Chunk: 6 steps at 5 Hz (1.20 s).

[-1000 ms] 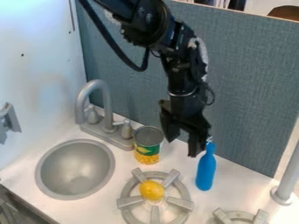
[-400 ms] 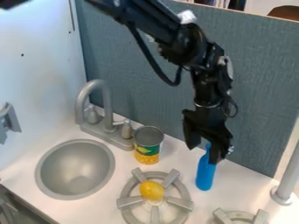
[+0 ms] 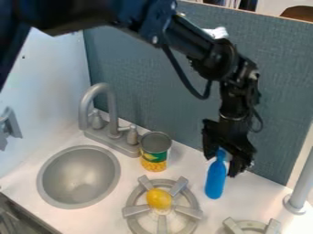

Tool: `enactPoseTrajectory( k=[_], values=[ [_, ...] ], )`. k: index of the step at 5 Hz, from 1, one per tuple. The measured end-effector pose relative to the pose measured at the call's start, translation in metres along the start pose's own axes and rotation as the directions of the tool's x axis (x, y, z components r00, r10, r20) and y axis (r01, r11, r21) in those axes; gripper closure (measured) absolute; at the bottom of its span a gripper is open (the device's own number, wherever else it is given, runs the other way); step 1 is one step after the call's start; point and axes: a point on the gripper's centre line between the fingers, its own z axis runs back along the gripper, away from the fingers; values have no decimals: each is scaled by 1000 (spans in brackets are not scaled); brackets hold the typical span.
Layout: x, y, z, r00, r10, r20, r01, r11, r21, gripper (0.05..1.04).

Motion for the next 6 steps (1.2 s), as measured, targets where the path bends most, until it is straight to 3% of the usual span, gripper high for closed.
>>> enactPoseTrajectory(
  k=[2, 3, 4, 5, 6],
  values=[
    [2, 8, -8, 998, 61, -35, -60, 997, 44, 117],
    [4, 9, -7, 997, 67, -35, -65, 997, 46, 417],
    [5, 4, -7, 998, 59, -25, -59, 998, 7, 692],
    [3, 4, -8, 998, 66, -24, -66, 997, -25, 741],
    [-16, 7, 1, 995, 92, -39, -93, 995, -28, 741]
  ],
)
